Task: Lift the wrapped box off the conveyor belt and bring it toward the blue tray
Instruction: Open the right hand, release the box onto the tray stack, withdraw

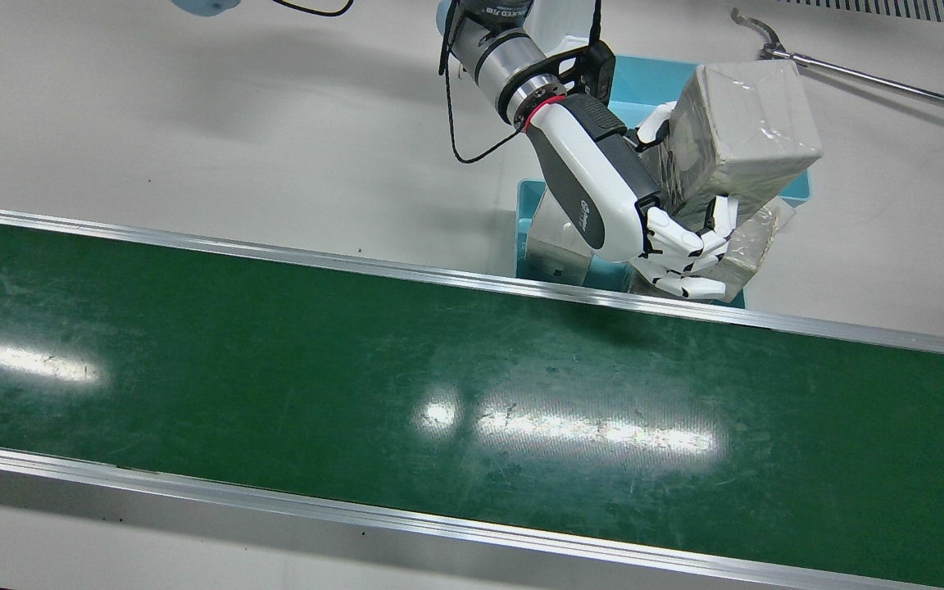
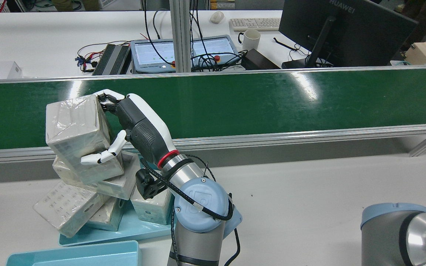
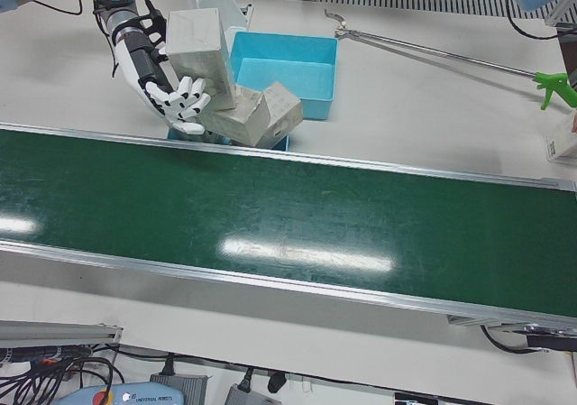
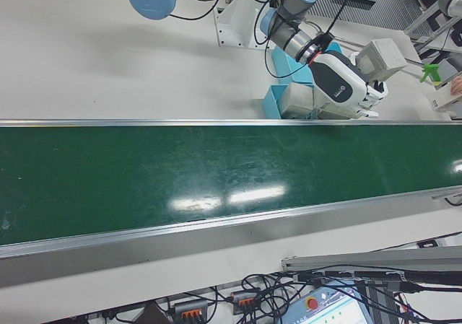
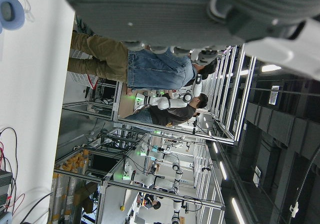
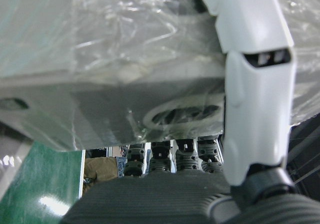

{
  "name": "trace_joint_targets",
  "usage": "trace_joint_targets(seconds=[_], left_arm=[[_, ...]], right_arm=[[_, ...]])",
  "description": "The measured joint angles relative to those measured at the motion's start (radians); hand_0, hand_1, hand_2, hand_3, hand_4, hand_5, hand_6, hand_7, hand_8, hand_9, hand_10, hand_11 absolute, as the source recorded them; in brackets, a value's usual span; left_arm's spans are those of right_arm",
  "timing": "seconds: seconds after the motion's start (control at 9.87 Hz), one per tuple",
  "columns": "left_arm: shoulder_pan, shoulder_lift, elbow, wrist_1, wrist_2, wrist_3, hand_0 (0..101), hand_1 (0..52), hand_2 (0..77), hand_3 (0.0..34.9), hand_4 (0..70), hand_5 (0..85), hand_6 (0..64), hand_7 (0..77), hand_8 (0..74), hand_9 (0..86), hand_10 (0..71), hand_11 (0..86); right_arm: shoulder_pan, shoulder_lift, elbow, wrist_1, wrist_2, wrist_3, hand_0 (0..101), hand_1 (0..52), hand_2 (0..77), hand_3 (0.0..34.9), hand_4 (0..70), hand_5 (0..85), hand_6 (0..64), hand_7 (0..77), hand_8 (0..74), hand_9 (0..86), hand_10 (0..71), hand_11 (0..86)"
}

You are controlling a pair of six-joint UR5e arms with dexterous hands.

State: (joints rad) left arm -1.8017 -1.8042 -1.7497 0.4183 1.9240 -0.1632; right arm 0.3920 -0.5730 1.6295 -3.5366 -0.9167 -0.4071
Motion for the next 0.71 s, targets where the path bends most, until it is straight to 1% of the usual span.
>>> trace_joint_targets(seconds=[0.1, 0.2, 0.3, 0.41, 0.51, 0.61, 0.71], left_arm=[[0.000, 0.000, 0.000, 0.000, 0.000, 0.000, 0, 0.0, 1.1, 0.0, 0.5, 1.1, 0.5, 0.5, 0.5, 0.0, 0.5, 0.5], [0.000, 0.000, 0.000, 0.000, 0.000, 0.000, 0, 0.0, 1.1, 0.0, 0.5, 1.1, 0.5, 0.5, 0.5, 0.0, 0.5, 0.5], [0.000, 0.000, 0.000, 0.000, 0.000, 0.000, 0, 0.0, 1.1, 0.0, 0.5, 1.1, 0.0, 0.5, 0.5, 0.0, 0.5, 0.5], [0.000, 0.000, 0.000, 0.000, 0.000, 0.000, 0, 0.0, 1.1, 0.0, 0.5, 1.1, 0.0, 0.5, 0.5, 0.5, 0.0, 0.5], [0.000, 0.000, 0.000, 0.000, 0.000, 0.000, 0, 0.0, 0.5, 0.0, 0.5, 1.1, 0.5, 0.5, 0.5, 0.0, 0.5, 0.5], [0.000, 0.000, 0.000, 0.000, 0.000, 0.000, 0, 0.0, 1.1, 0.0, 0.5, 1.1, 0.5, 0.5, 0.5, 0.0, 0.5, 0.5], [0.000, 0.000, 0.000, 0.000, 0.000, 0.000, 0, 0.0, 1.1, 0.0, 0.5, 1.1, 0.5, 0.5, 0.5, 0.5, 0.5, 0.5]], right_arm=[[0.000, -0.008, 0.008, 0.000, 0.000, 0.000, 50, 0.5, 38.2, 1.5, 17.5, 44.7, 44.2, 43.6, 17.5, 34.4, 0.5, 3.8], [-0.001, -0.016, 0.017, -0.001, 0.001, -0.001, 50, 0.5, 38.2, 1.5, 17.5, 44.7, 44.2, 43.6, 17.5, 34.4, 0.5, 3.8], [-0.001, -0.025, 0.027, -0.001, 0.001, 0.000, 50, 1.6, 36.0, 6.0, 13.6, 29.5, 44.2, 43.6, 11.4, 8.2, 0.0, 1.6], [-0.001, -0.033, 0.039, -0.001, 0.001, 0.000, 50, 1.6, 32.2, 6.0, 12.0, 22.9, 44.2, 43.6, 10.9, 4.9, 0.0, 1.6], [-0.001, -0.041, 0.051, -0.001, 0.001, 0.000, 50, 1.6, 32.2, 6.0, 12.0, 22.9, 44.2, 43.6, 10.9, 4.9, 0.0, 1.6], [-0.001, -0.053, 0.066, -0.001, 0.001, 0.000, 50, 13.6, 13.6, 6.0, 9.3, 12.5, 38.2, 39.8, 7.6, 3.8, 0.0, 1.1], [0.000, -0.068, 0.081, -0.001, -0.001, 0.000, 50, 13.6, 13.6, 6.0, 9.3, 12.5, 38.2, 39.8, 7.6, 3.8, 0.0, 1.1]])
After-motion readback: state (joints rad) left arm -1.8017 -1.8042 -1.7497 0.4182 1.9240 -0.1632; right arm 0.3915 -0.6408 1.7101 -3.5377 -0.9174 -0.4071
